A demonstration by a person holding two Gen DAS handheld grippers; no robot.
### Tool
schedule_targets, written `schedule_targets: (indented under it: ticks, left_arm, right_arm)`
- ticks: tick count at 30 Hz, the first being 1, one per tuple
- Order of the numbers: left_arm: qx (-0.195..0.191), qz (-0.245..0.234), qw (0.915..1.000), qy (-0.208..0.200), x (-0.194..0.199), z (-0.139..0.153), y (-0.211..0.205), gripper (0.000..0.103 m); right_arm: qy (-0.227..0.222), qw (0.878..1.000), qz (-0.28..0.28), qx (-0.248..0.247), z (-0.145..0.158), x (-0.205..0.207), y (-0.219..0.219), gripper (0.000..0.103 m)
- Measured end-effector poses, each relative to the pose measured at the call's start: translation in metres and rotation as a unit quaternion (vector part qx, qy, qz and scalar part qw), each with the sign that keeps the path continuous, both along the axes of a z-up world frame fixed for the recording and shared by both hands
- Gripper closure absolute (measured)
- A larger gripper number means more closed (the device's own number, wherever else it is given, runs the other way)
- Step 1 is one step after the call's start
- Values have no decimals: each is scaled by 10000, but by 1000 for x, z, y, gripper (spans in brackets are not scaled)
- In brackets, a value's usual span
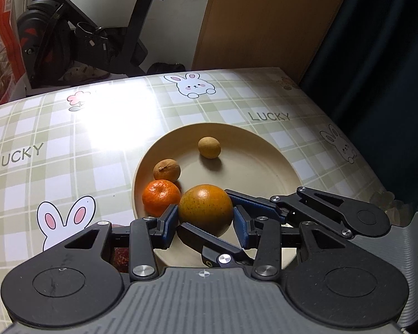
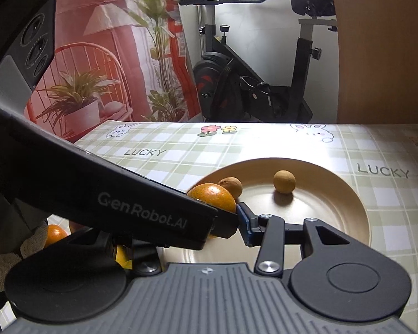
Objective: Organize fruits
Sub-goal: 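Carry the orange with the left tool onto the cream plate, then open the left tool to set the orange on the plate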
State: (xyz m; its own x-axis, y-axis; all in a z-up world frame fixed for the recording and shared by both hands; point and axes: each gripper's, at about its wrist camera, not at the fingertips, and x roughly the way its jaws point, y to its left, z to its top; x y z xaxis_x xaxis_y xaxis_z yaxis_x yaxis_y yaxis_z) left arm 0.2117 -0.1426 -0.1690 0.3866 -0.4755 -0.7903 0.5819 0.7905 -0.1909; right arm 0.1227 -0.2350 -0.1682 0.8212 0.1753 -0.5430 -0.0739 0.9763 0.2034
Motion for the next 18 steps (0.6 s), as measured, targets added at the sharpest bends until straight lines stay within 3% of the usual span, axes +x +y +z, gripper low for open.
schedule_targets:
  ticks: [11,18]
  left_arm:
    - [296,47,9995,122,9,-15,5,57]
    - [157,109,9997,169,10,-12,12,55]
  right_arm:
    - [198,9997,16,140,-15,11,4,58]
    - [336,9993,-51,185,-18,12,3,57]
